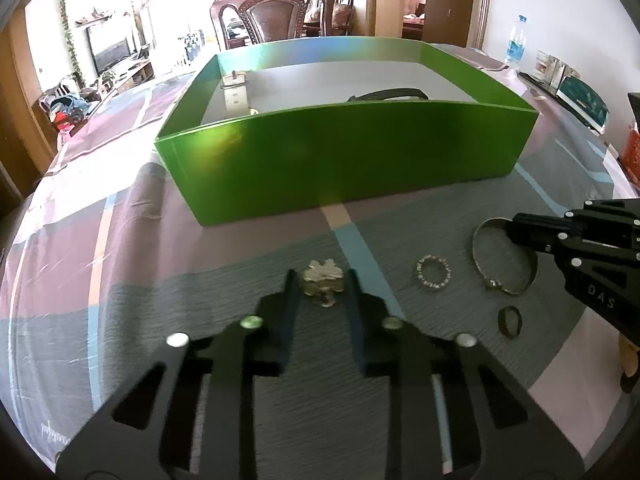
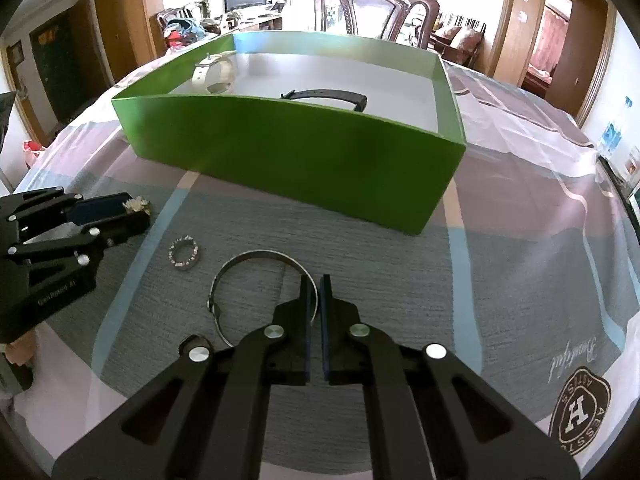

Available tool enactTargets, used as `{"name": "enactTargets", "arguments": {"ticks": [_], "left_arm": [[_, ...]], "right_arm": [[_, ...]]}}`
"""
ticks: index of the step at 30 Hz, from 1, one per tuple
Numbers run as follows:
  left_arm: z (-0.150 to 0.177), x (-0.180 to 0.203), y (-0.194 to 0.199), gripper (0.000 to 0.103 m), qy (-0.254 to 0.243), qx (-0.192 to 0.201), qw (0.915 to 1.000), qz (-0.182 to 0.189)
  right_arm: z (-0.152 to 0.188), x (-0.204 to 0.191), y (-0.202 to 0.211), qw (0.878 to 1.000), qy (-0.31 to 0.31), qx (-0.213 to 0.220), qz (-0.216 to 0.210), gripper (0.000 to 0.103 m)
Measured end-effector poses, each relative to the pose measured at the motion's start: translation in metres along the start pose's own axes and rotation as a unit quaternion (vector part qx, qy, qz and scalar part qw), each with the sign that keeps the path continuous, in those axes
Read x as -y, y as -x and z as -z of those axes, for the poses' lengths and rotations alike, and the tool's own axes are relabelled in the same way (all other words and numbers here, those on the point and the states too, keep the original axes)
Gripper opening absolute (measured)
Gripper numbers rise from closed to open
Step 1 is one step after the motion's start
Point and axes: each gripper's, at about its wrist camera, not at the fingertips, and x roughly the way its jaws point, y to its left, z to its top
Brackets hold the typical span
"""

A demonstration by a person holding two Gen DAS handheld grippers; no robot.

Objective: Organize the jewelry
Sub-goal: 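Grasp the silver flower charm with the left tool while the right tool grasps the silver bangle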

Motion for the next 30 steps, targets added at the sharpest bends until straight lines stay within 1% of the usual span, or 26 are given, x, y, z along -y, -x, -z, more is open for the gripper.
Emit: {"name": "enactTargets", "arguments": {"ticks": [4, 8, 9, 10, 11, 14, 15, 16, 17, 23, 28, 30], "left_arm": [[0.0014, -0.0016, 0.0002, 0.021, 0.002, -0.001, 1.0, -0.01], [0.0024, -0.0039, 0.0014, 0.022, 0.006, -0.003, 0.9999, -0.009], [0.0023, -0.0036, 0.0012, 0.025, 0.006, -0.002, 0.9999, -0.011], [0.0022, -0.0032, 0.0009, 0.031, 0.005, -0.002, 0.9999, -0.014], [0.0023, -0.0031, 0.0006, 0.033, 0.005, -0.001, 0.9999, -0.015], [0.0025, -0.0025, 0.0003, 0.034, 0.006, 0.0, 0.9999, -0.015], [0.0025, -0.0021, 0.0004, 0.031, 0.005, 0.0, 0.9999, -0.013], [0.0023, -0.0017, 0.0, 0.024, 0.005, 0.0, 0.9999, -0.011], [0.0024, -0.0015, 0.0002, 0.021, 0.006, -0.001, 1.0, -0.008], [0.0037, -0.0044, 0.0015, 0.021, 0.01, -0.001, 0.9999, -0.011], [0.0033, -0.0086, 0.0056, 0.021, 0.02, 0.004, 0.9997, -0.012], [0.0032, -0.0081, 0.007, 0.021, 0.019, 0.006, 0.9997, -0.012]], "right_arm": [[0.0001, 0.0, -0.0001, 1.0, 0.001, 0.0, 0.001, 0.005], [0.0007, -0.001, 0.0001, 1.0, 0.003, 0.001, 0.003, 0.005], [0.0008, -0.0013, 0.0001, 1.0, 0.004, 0.001, 0.004, 0.005], [0.0011, -0.0013, 0.0002, 1.0, 0.005, 0.001, 0.004, 0.005], [0.0012, -0.0012, 0.0003, 1.0, 0.005, 0.001, 0.005, 0.005], [0.0013, -0.0015, 0.0002, 1.0, 0.006, 0.002, 0.005, 0.005], [0.0014, -0.0015, 0.0002, 1.0, 0.006, 0.002, 0.005, 0.005], [0.0013, -0.0014, 0.0002, 1.0, 0.006, 0.001, 0.003, 0.005], [0.0012, -0.0014, 0.0004, 1.0, 0.006, 0.001, 0.0, 0.005], [-0.0005, 0.0017, 0.0009, 1.0, -0.008, 0.0, -0.016, 0.005], [-0.0036, 0.0059, 0.0082, 1.0, -0.018, 0.016, -0.013, 0.005], [-0.0023, 0.0042, 0.0074, 1.0, -0.013, 0.013, -0.011, 0.005]]}}
